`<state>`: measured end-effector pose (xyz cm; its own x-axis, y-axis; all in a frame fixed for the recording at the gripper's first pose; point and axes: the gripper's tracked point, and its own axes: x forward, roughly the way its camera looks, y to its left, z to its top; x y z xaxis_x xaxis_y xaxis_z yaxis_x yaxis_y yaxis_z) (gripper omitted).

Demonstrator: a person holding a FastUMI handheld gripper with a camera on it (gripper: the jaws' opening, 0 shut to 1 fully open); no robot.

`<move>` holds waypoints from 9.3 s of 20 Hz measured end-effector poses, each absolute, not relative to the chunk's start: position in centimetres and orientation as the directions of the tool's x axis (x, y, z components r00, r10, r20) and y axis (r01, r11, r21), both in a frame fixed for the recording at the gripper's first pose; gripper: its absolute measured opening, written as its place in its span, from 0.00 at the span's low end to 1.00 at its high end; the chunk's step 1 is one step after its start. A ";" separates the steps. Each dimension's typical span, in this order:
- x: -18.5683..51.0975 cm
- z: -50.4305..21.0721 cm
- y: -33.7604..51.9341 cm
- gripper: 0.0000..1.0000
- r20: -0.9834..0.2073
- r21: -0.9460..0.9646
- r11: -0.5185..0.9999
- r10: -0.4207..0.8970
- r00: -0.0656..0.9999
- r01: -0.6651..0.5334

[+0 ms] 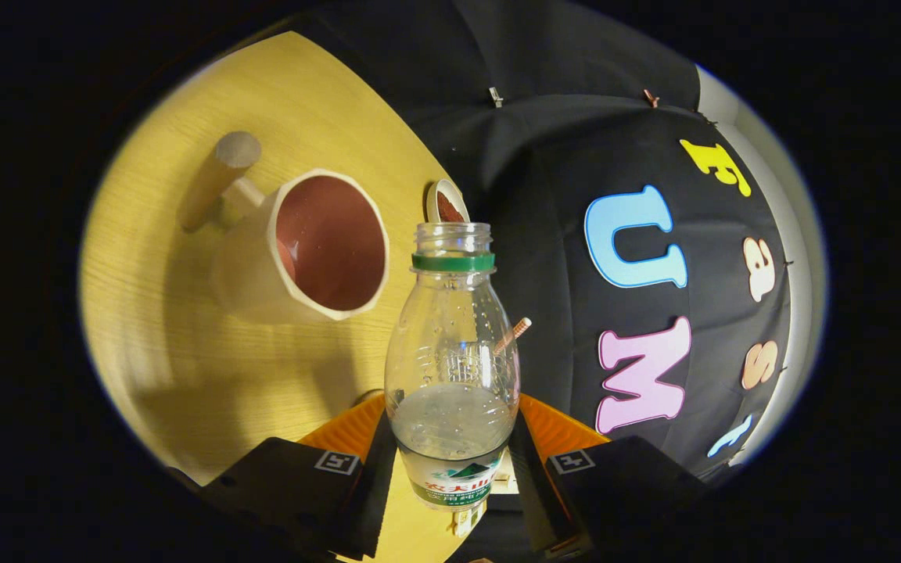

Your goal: Take the bottle from table, then pour the juice into the cup, finally place the bottle on the coaster

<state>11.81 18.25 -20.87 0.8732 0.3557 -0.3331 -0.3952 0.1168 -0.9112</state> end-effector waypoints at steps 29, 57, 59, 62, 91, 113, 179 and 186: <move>13.2 -21.0 18.3 0.73 -0.344 -0.936 -0.211 0.371 0.862 -0.283; 14.4 -19.4 19.6 0.72 -0.326 -0.919 -0.348 0.402 0.855 -0.187; 14.5 -19.2 19.7 0.73 -0.323 -0.917 -0.359 0.405 0.856 -0.176; 14.6 -19.1 19.9 0.72 -0.326 -0.911 -0.375 0.410 0.852 -0.168; 15.9 -16.1 23.1 0.72 -0.280 -0.824 -0.560 0.533 0.799 0.085; 15.1 -16.0 23.9 0.72 -0.290 -0.788 -0.602 0.550 0.784 0.131; 22.7 -23.6 13.5 0.95 -0.248 0.097 0.851 0.523 0.815 -0.516; 21.7 -23.3 12.4 0.98 -0.260 0.109 0.865 0.500 0.826 -0.489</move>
